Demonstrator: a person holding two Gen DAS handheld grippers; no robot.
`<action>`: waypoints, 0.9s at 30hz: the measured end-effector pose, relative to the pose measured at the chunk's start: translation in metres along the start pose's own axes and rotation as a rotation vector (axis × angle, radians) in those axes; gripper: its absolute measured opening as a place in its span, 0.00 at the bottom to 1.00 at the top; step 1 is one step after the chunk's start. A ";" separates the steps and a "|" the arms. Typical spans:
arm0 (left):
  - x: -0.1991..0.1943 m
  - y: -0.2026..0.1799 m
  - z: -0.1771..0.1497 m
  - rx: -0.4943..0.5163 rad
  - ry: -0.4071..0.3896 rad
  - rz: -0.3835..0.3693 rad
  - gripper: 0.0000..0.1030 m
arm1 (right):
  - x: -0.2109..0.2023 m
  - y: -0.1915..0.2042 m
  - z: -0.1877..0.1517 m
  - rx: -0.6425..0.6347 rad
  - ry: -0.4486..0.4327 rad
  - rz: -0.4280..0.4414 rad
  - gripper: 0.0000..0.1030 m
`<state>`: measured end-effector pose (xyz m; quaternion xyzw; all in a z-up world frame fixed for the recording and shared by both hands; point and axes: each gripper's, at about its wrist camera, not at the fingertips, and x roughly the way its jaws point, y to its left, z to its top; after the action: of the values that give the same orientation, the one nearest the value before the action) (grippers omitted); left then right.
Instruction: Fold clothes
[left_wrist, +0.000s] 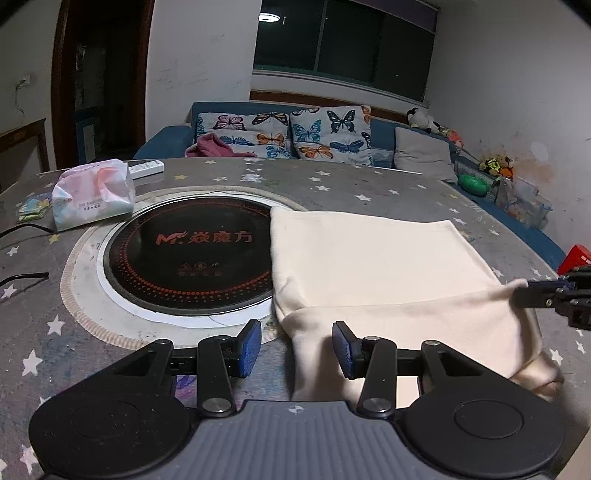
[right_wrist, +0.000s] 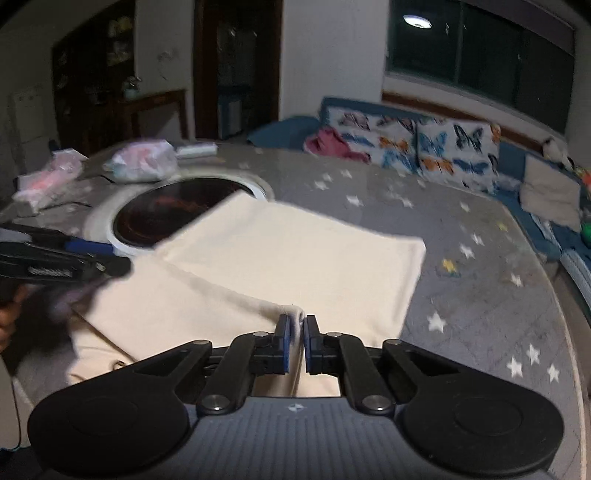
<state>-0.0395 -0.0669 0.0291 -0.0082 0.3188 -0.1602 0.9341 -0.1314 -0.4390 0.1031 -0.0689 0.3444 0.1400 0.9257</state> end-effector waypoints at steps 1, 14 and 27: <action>0.001 0.001 0.000 0.000 0.002 0.003 0.45 | 0.007 -0.003 -0.003 0.011 0.029 -0.002 0.08; 0.001 -0.025 0.007 0.080 -0.007 -0.082 0.45 | 0.007 0.007 -0.003 -0.048 0.022 0.083 0.11; -0.019 -0.055 -0.019 0.292 -0.008 -0.165 0.49 | -0.003 0.023 -0.025 -0.118 0.082 0.124 0.17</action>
<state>-0.0815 -0.1114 0.0316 0.1009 0.2865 -0.2810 0.9104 -0.1563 -0.4232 0.0858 -0.1073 0.3767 0.2142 0.8948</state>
